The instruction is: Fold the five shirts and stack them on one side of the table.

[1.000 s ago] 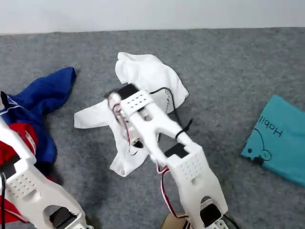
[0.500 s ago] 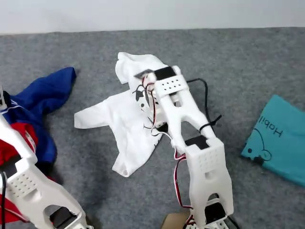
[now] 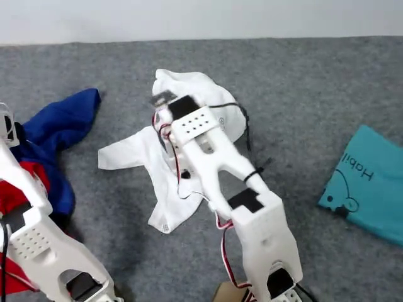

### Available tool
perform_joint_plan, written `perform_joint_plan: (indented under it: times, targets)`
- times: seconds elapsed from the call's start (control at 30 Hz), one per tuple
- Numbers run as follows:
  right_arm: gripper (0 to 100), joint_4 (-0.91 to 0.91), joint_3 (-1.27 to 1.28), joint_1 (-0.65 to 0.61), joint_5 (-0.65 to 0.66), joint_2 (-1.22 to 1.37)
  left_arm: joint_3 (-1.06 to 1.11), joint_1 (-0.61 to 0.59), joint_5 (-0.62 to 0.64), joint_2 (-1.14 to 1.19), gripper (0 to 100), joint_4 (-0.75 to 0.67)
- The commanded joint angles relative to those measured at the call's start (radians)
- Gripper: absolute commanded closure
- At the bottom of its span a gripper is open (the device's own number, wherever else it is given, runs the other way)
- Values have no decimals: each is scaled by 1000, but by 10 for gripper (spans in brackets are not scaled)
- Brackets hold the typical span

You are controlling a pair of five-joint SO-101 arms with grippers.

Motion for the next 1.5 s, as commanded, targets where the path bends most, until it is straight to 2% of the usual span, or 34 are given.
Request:
perform_joint_plan:
  times: [0.0,0.07,0.13,0.27,0.3,0.37,0.6,0.77,0.97,1.17,1.37,1.47]
  targets:
    - [685,41,-41,-2,-15,71,-7,3,-8,-66,827,-3]
    - [690,41,-41,-1,-14,114,-7,3,-8,-66,827,-3]
    - [743,41,-41,-1,-8,125,-5,3,-8,-66,827,-3]
    - [969,39,-46,24,28,120,-5,3,-8,-66,827,-5]
    - [998,41,-48,39,52,120,-7,3,-8,-66,827,-5]
    - [969,42,-48,82,92,119,-7,3,-8,-66,827,-5]
    - [989,39,-48,219,112,-59,-4,3,-8,-66,827,-18]
    - [989,18,-48,263,229,-252,-4,5,-8,-66,827,-23]
    - [989,-91,-48,199,287,-351,-2,12,-8,-66,827,-23]
    - [979,-124,-46,68,288,-130,-2,20,-8,-66,827,-17]
    - [786,-48,-100,21,284,-36,-2,20,-8,-66,827,11]
    - [764,48,-178,33,284,-70,-2,20,-8,-66,827,11]
